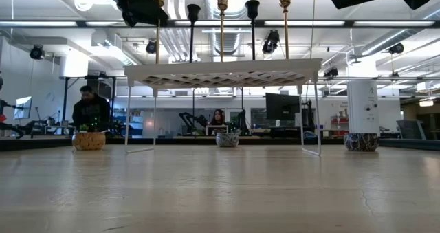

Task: Pick & Place candle stick holders
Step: Put the golden candle holder on the shelf

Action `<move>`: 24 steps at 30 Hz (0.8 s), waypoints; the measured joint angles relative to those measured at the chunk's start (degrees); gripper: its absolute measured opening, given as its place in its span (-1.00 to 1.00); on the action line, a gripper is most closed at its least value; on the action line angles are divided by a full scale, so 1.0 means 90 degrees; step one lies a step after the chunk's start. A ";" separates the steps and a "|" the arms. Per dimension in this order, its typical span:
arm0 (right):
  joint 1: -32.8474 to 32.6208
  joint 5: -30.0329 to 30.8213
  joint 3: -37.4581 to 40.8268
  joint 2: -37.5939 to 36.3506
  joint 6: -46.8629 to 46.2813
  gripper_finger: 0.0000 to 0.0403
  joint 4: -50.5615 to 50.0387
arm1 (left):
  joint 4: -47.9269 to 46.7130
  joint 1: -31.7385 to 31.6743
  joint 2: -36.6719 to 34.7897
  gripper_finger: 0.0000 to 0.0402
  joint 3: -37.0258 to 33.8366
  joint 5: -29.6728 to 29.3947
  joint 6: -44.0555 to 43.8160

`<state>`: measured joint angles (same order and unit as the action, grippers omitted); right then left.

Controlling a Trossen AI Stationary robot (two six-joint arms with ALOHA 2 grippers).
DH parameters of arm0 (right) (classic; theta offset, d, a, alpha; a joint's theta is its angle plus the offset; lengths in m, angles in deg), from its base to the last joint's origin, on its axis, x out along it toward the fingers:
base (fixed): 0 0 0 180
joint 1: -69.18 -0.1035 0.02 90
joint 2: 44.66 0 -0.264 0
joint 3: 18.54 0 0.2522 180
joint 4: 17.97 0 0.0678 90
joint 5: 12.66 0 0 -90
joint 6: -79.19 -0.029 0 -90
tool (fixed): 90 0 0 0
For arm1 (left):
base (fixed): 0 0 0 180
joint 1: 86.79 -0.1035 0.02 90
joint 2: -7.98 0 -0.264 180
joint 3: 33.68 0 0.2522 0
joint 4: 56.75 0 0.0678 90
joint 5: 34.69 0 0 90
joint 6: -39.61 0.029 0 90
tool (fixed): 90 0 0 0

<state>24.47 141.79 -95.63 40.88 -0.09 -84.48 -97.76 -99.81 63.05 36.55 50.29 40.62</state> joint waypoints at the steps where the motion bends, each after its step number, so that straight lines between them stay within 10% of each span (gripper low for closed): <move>1: 0.0000 0.0002 0.0000 0.0000 0.0000 -0.79 0.0000 | -0.0048 0.0000 0.0000 -0.18 0.0038 0.0000 -0.0007; 24: 0.0206 0.0194 0.0002 -0.0124 0.0049 -0.79 -0.0005 | -0.2183 0.0005 -0.0273 0.19 0.1286 0.0801 -0.0334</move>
<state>26.33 143.54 -95.61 39.76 0.34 -84.53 -117.40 -99.76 60.60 48.12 57.50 37.62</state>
